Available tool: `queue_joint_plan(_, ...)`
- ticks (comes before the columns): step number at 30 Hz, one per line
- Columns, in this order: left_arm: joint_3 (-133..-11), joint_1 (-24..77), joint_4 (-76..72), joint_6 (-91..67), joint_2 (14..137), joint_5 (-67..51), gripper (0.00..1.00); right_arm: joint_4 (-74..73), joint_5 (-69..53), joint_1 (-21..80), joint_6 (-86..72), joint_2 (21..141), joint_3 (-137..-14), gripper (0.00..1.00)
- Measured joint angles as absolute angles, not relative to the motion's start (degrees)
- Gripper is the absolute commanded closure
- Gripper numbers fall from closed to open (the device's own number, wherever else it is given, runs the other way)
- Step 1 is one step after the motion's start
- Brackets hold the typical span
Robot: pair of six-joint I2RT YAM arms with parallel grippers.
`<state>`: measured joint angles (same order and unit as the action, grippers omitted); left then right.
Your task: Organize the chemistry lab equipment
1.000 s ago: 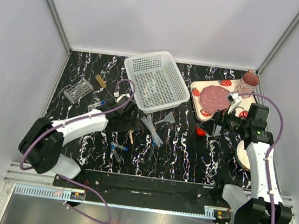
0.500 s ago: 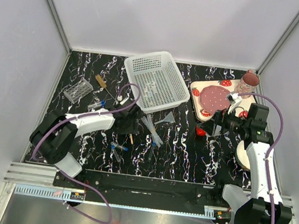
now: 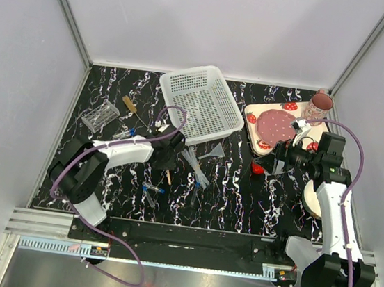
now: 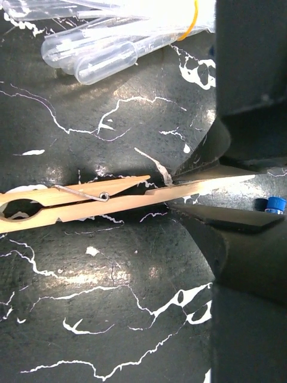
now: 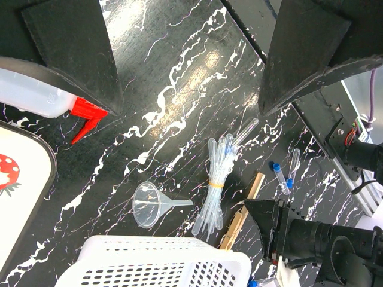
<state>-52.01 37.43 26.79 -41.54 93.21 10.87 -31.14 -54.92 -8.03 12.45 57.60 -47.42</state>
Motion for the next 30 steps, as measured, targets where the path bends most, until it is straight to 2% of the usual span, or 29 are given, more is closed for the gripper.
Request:
queue_joint_plan(2,-52.6,37.5,27.2,-41.4,93.7,11.3,0.83,-31.1,-54.9,-8.0,12.5,57.6,-47.4,0.00)
queue_joint_plan(7,-53.4,37.8,28.0,-41.4,94.3,13.0,0.91,-31.1,-54.9,-8.0,12.6,57.6,-47.4,0.00)
queue_joint_plan(16,-54.0,37.8,31.2,-41.3,91.7,15.0,0.95,-31.2,-54.5,-8.0,13.1,57.6,-47.4,0.00)
queue_joint_plan(30,-57.2,33.7,38.8,-41.4,69.9,14.8,0.96,-31.3,-53.5,-8.0,13.5,57.2,-47.4,0.00)
